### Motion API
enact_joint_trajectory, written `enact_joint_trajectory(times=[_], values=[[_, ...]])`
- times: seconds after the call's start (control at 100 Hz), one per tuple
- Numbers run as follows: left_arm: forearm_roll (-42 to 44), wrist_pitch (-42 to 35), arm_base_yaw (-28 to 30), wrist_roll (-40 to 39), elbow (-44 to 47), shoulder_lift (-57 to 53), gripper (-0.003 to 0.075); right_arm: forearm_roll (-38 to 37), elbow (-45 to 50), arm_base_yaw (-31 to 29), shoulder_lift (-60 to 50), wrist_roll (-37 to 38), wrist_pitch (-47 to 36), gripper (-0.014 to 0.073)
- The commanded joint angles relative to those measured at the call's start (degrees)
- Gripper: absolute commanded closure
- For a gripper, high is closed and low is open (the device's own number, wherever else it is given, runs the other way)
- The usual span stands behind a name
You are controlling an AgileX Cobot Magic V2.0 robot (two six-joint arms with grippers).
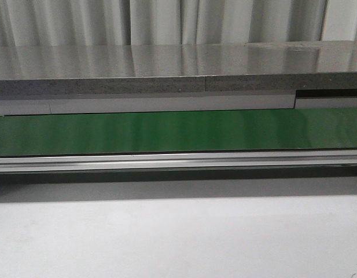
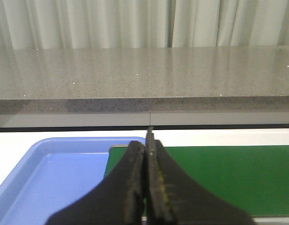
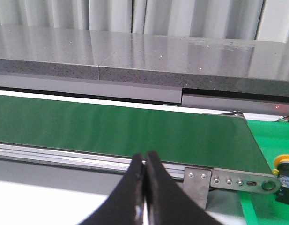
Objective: Move button from left to right
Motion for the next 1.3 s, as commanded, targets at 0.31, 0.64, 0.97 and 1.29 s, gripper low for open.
enact_joint_trajectory(times=[0.31, 0.64, 0.97, 1.29], values=[[4.32, -4.19, -0.28, -1.86, 0.44, -2.4, 0.0741, -0.53, -1.0, -0.04, -1.17, 0.06, -4.93, 0.0662], [18.85, -2.32, -0.28, -17.22, 7.21, -15.81, 0.0741, -0.53, -1.0, -0.04, -1.17, 0.06, -4.93, 0.0662], [19.32, 0.35, -0.28, -18.32, 11.45, -22.35, 0.0741, -0.53, -1.0, -0.04, -1.17, 0.06, -4.93, 0.0662], [20.28, -1.09, -0.28, -21.42, 14.44, -22.35, 0.0741, -0.53, -1.0, -0.04, -1.17, 0.06, -4.93, 0.0662]])
